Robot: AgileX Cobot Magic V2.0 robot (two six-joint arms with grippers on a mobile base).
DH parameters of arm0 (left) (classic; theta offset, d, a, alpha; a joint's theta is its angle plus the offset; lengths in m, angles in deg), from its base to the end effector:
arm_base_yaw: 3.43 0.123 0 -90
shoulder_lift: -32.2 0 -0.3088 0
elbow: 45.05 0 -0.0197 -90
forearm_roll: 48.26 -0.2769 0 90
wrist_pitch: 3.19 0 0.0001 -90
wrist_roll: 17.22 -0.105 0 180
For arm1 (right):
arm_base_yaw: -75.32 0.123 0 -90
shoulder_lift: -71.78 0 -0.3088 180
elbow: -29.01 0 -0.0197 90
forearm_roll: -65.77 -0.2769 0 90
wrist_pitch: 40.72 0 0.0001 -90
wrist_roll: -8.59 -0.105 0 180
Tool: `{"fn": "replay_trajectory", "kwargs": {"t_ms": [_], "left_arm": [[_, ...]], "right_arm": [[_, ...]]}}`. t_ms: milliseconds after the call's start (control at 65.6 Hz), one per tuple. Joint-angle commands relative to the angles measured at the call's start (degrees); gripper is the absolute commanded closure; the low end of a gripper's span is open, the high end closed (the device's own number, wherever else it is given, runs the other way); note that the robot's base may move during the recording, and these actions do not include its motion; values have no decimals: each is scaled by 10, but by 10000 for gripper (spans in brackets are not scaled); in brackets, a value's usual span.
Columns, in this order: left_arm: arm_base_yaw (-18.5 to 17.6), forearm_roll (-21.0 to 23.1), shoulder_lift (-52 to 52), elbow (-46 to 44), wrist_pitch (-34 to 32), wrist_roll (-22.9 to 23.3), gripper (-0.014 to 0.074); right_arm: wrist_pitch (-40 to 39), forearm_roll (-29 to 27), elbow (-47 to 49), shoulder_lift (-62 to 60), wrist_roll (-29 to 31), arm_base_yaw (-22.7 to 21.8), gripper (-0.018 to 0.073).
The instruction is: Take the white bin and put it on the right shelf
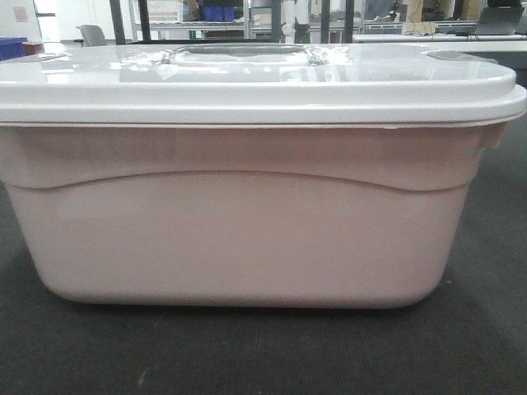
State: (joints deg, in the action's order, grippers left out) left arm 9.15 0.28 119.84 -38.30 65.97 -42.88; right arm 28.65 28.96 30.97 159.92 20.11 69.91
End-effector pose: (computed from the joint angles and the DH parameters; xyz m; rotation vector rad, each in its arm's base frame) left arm 0.3059 -0.0071 0.3623 0.0369 2.4625 -0.9134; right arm 0.3112 0.0297 0.3937 -0.0091 2.5349 0.7627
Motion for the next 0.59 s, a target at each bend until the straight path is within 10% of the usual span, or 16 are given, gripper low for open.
{"fn": "replay_trajectory", "kwargs": {"t_ms": [0, 579], "left_arm": [[26, 74, 13, -18, 19, -35, 157], [27, 163, 45, 58, 62, -125, 157]], "right_arm": [[15, -108, 19, 16, 52, -32, -39], [70, -237, -115, 47, 185, -91, -39]]}}
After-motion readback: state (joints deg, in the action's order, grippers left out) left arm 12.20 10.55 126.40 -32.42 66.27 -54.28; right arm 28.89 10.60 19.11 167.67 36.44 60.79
